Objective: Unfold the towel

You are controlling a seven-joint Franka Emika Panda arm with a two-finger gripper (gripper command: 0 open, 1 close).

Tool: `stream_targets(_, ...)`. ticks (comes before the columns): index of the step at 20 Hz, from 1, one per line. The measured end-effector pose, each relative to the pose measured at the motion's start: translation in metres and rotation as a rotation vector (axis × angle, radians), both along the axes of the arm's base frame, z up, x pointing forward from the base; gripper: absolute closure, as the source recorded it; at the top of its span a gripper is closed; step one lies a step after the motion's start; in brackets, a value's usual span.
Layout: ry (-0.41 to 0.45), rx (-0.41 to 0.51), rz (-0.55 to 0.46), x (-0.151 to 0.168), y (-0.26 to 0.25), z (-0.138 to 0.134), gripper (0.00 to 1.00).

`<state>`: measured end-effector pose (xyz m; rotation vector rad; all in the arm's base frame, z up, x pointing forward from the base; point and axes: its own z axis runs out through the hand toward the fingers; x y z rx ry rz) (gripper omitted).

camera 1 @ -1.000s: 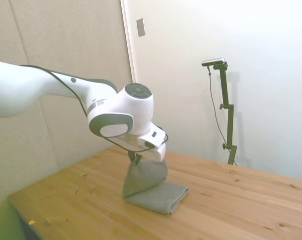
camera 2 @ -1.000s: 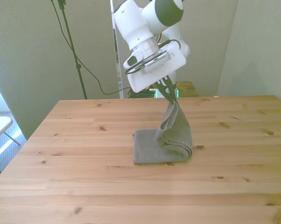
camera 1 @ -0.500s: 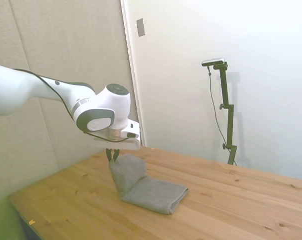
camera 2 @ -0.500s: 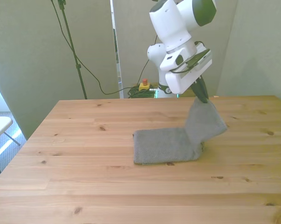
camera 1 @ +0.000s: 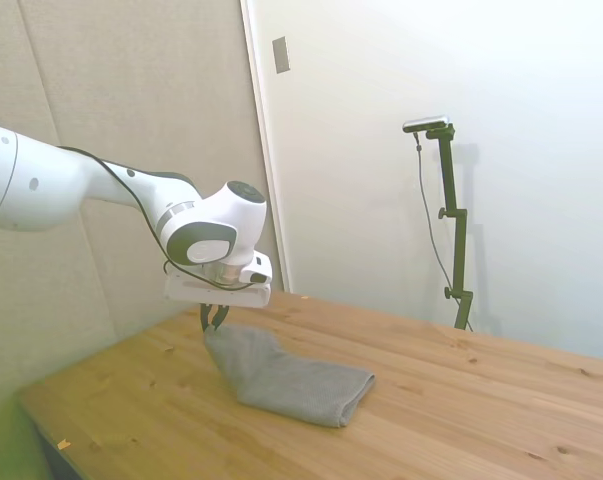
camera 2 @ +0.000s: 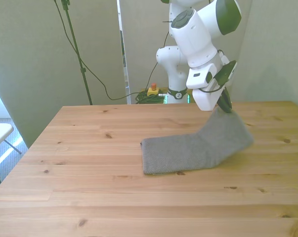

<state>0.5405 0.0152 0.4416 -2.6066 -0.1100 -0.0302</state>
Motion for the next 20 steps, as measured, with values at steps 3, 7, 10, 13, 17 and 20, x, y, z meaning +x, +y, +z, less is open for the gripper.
stream_targets(3,0.002,0.000,-0.001,0.000,-0.001,-0.001,0.00)
stream_targets(7,0.001,-0.069,-0.106,0.004,-0.005,0.004,0.00)
stream_targets(10,0.003,-0.161,-0.229,0.005,-0.009,0.002,0.00)
stream_targets(13,0.012,-0.229,-0.353,-0.014,-0.031,-0.007,0.00)
stream_targets(17,0.020,-0.302,-0.527,-0.072,-0.063,0.004,0.00)
stream_targets(20,0.009,-0.351,-0.669,-0.116,-0.080,0.028,0.00)
